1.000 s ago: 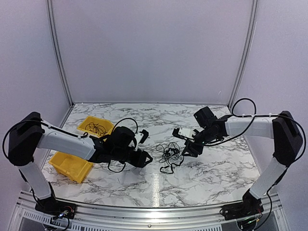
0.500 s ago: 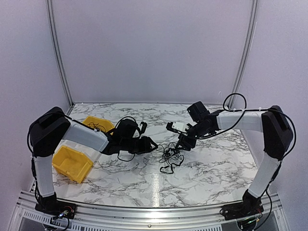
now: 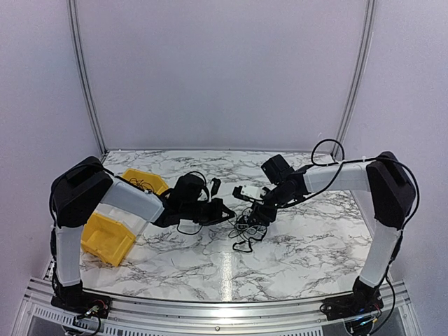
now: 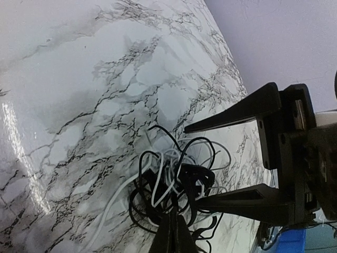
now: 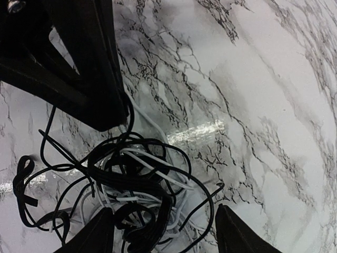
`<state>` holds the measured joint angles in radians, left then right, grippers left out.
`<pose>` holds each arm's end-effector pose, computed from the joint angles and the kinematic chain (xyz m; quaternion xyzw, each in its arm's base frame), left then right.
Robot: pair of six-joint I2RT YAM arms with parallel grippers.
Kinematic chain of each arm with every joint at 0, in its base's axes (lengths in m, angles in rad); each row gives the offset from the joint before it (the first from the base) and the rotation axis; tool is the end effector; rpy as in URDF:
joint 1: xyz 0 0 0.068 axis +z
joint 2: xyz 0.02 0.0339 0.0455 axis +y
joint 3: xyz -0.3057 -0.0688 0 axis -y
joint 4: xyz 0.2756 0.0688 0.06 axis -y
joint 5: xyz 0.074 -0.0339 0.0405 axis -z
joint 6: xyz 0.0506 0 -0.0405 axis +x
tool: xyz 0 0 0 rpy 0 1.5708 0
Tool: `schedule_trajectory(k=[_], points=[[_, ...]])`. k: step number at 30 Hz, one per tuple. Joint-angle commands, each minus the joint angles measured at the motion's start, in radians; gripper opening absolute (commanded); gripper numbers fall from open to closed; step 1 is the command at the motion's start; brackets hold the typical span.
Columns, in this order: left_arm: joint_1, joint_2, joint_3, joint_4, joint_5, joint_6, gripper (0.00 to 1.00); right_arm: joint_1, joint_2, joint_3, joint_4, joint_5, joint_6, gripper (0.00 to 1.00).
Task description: Untangle the cables
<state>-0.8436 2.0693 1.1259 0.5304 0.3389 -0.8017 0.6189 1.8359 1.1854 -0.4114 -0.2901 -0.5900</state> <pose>0.3119 -0.3757 0.1452 0.1095 0.8230 -0.4913 0.2634 0.3300 0.2528 0.1824 -0.5742 0.7673 0.1435 0.2470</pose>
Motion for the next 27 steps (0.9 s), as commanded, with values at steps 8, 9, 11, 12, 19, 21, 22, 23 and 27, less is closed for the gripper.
schedule_trajectory(k=[8, 9, 11, 12, 19, 21, 22, 23, 27], points=[[0.018, -0.228, -0.218, 0.016, -0.099, 0.025, 0.00, 0.011, 0.130, 0.017, 0.035, 0.041, 0.028, 0.43], [0.024, -0.263, -0.242, 0.001, -0.119, 0.032, 0.00, 0.010, 0.133, 0.010, 0.039, 0.047, 0.027, 0.39], [0.032, -0.368, -0.279, -0.055, -0.175, 0.072, 0.00, 0.005, 0.141, 0.000, 0.041, 0.054, 0.025, 0.33], [0.035, -0.410, -0.288, -0.102, -0.211, 0.102, 0.00, 0.000, 0.143, -0.001, 0.040, 0.054, 0.025, 0.30], [0.040, -0.714, -0.195, -0.601, -0.605, 0.337, 0.00, -0.035, 0.162, -0.006, 0.039, 0.048, 0.039, 0.23], [0.045, -0.794, -0.159, -0.695, -0.704, 0.396, 0.00, -0.046, 0.166, -0.004, 0.038, 0.047, 0.047, 0.23], [0.048, -0.831, -0.141, -0.734, -0.745, 0.420, 0.00, -0.051, 0.168, -0.003, 0.036, 0.046, 0.047, 0.22], [0.054, -0.871, -0.124, -0.766, -0.786, 0.439, 0.00, -0.057, 0.169, -0.001, 0.035, 0.048, 0.049, 0.22], [0.063, -0.997, -0.038, -0.865, -0.921, 0.513, 0.00, -0.074, 0.173, 0.001, 0.030, 0.055, 0.059, 0.20]])
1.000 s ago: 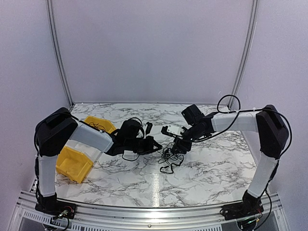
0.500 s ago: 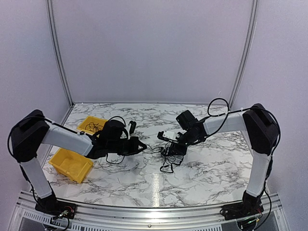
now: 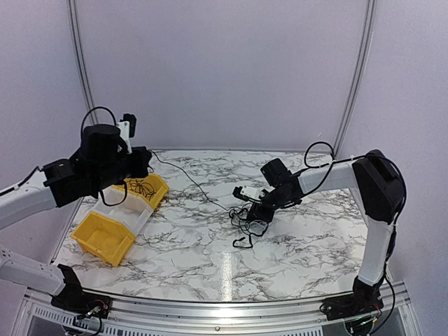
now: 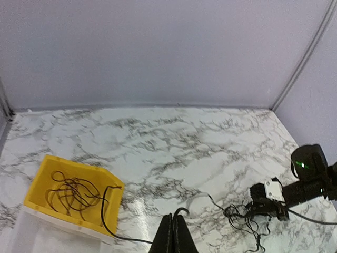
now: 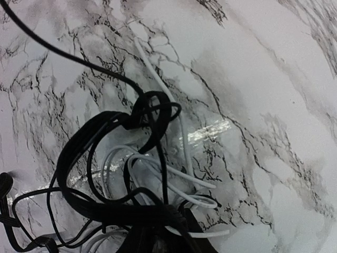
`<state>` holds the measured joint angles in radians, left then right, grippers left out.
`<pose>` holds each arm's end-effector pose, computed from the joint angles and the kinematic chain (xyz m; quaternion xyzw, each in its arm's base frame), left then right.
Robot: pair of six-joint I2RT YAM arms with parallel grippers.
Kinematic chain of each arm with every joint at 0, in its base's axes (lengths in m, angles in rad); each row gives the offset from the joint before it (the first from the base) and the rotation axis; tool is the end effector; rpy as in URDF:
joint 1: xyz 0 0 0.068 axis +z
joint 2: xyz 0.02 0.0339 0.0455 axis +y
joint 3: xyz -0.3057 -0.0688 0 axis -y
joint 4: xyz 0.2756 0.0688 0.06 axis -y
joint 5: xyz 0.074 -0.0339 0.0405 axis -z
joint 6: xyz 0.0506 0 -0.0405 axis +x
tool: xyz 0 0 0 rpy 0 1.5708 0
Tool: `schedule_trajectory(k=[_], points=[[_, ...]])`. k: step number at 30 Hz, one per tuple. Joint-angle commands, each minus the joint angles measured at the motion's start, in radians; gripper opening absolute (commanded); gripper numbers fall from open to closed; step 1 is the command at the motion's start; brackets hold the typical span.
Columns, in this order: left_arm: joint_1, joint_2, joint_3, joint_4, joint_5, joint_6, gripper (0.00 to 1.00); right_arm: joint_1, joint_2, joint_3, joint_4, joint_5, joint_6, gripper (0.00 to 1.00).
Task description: Untangle the cables
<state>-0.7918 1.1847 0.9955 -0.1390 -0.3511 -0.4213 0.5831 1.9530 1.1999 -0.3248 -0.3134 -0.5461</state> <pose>0.2245 -0.2026 0.3646 0.0475 0.8057 -0.2100 0.5519 0.3536 0.2519 0.1448 -0.5447 0.7889 0.1558 0.2381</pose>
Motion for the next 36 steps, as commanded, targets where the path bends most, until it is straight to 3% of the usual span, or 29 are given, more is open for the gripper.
schedule_trajectory(k=[1, 13, 23, 27, 32, 36], points=[[0.012, -0.136, 0.121, -0.219, -0.257, 0.152, 0.00, -0.045, 0.058, -0.012, -0.058, 0.080, 0.016, 0.19], [0.013, -0.218, 0.489, -0.395, -0.382, 0.325, 0.00, -0.071, 0.067, -0.004, -0.071, 0.117, 0.021, 0.20], [0.013, -0.243, 0.595, -0.432, -0.420, 0.385, 0.00, -0.088, 0.029, -0.004, -0.073, 0.102, 0.018, 0.27], [0.013, -0.242, 0.589, -0.435, -0.400, 0.374, 0.00, -0.088, -0.029, 0.017, -0.109, 0.077, 0.023, 0.36], [0.013, -0.227, 0.562, -0.438, -0.354, 0.348, 0.00, -0.088, -0.155, 0.080, -0.259, -0.039, -0.025, 0.58], [0.013, -0.194, 0.505, -0.438, -0.290, 0.303, 0.00, -0.088, -0.278, 0.082, -0.340, -0.115, -0.076, 0.65]])
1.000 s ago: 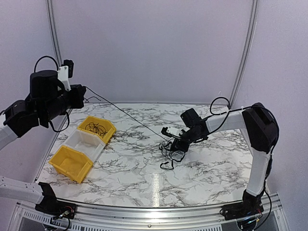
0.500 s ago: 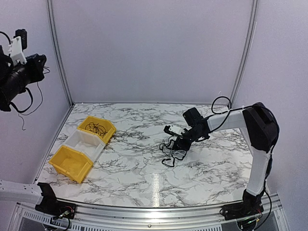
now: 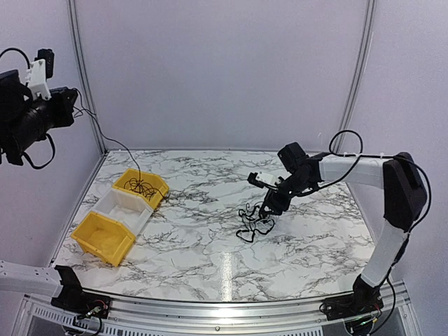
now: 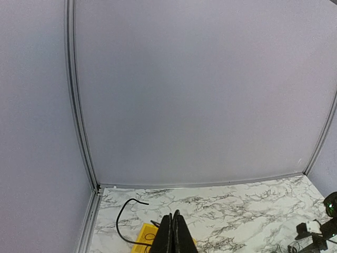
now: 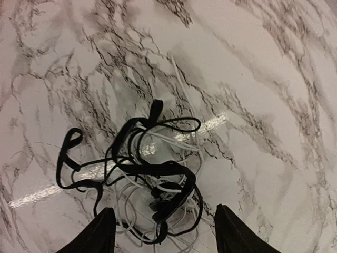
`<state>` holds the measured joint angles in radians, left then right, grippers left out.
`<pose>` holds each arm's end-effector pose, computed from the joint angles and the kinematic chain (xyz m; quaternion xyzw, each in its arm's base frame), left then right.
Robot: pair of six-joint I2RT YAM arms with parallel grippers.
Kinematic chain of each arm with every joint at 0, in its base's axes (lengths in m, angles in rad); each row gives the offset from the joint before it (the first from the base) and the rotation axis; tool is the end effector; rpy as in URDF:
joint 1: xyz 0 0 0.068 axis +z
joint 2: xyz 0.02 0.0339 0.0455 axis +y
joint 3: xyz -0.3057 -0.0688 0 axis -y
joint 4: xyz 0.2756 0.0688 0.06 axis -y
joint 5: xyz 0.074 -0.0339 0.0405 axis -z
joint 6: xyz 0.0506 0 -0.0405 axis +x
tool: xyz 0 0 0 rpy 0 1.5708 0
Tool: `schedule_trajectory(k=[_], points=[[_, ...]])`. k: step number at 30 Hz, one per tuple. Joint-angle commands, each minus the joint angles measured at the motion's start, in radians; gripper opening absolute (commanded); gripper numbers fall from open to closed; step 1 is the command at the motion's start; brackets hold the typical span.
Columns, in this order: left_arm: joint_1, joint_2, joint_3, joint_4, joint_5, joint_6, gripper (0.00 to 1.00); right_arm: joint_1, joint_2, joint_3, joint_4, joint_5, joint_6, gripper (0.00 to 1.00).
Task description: Untangle the cables
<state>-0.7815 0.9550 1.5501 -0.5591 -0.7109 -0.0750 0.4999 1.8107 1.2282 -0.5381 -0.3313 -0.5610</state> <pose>0.1299 -0.0824 0.5713 -0.0098 0.6973 -0.0604 0.7141 0.3509 0.2104 0.1992 -0.5182 0.8107 0.1539 0.2250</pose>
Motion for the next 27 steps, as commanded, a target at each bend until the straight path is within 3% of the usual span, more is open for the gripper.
schedule_trajectory(k=[1, 4, 8, 16, 27], points=[[0.003, 0.046, -0.064, -0.018, 0.084, -0.057, 0.00, -0.004, -0.160, 0.053, -0.137, -0.114, -0.067, 0.65], [0.003, 0.082, -0.102, -0.012, 0.118, -0.076, 0.00, -0.004, -0.223, 0.038, -0.133, -0.188, -0.081, 0.66], [0.003, 0.140, -0.125, -0.003, 0.133, -0.085, 0.00, -0.002, -0.302, -0.097, 0.042, -0.261, -0.059, 0.66], [0.003, 0.195, -0.090, 0.000, 0.077, -0.074, 0.00, 0.051, -0.285, -0.209, 0.206, -0.047, -0.050, 0.65], [0.004, 0.167, 0.048, -0.060, -0.051, 0.042, 0.00, 0.146, -0.248, -0.222, 0.228, 0.090, -0.084, 0.65]])
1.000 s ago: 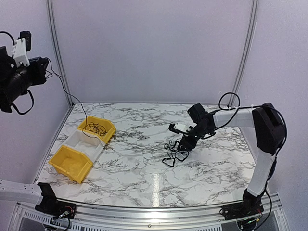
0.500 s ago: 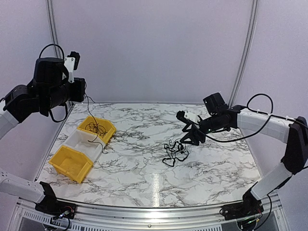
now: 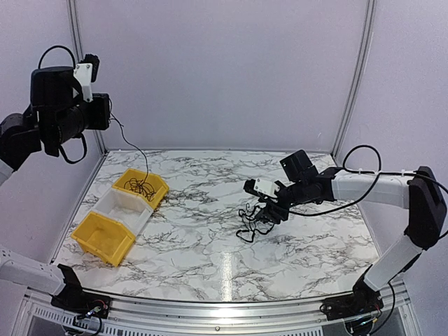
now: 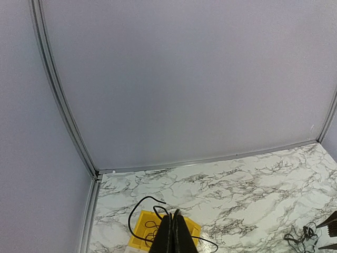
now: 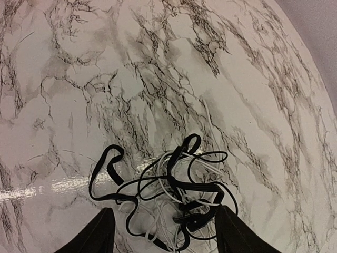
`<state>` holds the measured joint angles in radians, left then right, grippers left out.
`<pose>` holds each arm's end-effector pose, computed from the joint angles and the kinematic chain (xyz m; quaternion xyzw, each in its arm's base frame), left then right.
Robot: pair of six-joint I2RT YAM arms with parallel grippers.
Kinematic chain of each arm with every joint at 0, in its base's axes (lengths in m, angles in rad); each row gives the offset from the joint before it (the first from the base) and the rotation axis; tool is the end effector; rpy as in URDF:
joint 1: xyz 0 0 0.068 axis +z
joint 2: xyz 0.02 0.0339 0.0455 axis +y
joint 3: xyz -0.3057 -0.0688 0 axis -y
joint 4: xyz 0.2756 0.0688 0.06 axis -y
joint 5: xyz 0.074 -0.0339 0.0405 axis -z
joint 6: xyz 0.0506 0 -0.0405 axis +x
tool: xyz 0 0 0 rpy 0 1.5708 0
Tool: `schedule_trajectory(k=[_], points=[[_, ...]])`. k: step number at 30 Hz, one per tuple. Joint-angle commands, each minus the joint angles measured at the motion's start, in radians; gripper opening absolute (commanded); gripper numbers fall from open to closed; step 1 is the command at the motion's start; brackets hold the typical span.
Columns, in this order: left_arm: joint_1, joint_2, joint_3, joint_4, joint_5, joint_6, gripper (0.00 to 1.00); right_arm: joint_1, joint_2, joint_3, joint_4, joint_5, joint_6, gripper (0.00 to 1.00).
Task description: Untangle the cables
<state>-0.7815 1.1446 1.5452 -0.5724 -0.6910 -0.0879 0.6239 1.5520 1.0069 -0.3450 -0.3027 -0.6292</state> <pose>0.1898 -0.1429 0.5353 0.0396 0.7512 -0.0201 0.6586 0.2817 0.2214 0.2325 -0.5872 0.7253 0.1412 0.3304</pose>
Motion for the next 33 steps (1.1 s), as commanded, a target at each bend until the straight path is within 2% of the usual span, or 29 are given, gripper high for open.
schedule_trajectory(k=[1, 7, 16, 23, 33], points=[[0.004, -0.022, 0.057, -0.054, -0.079, 0.062, 0.00, 0.027, 0.012, -0.002, 0.035, 0.064, -0.017, 0.65], [0.022, -0.027, -0.005, -0.059, -0.122, 0.082, 0.00, 0.034, 0.013, -0.004, 0.037, 0.074, -0.018, 0.65], [0.085, -0.072, -0.160, -0.025, -0.105, 0.060, 0.00, 0.039, 0.036, -0.001, 0.031, 0.078, -0.020, 0.65], [0.180, -0.102, -0.349, 0.018, -0.021, 0.014, 0.00, 0.045, 0.052, 0.002, 0.023, 0.080, -0.026, 0.65], [0.251, -0.082, -0.563, 0.084, 0.086, -0.058, 0.00, 0.045, 0.067, 0.001, 0.018, 0.085, -0.035, 0.65]])
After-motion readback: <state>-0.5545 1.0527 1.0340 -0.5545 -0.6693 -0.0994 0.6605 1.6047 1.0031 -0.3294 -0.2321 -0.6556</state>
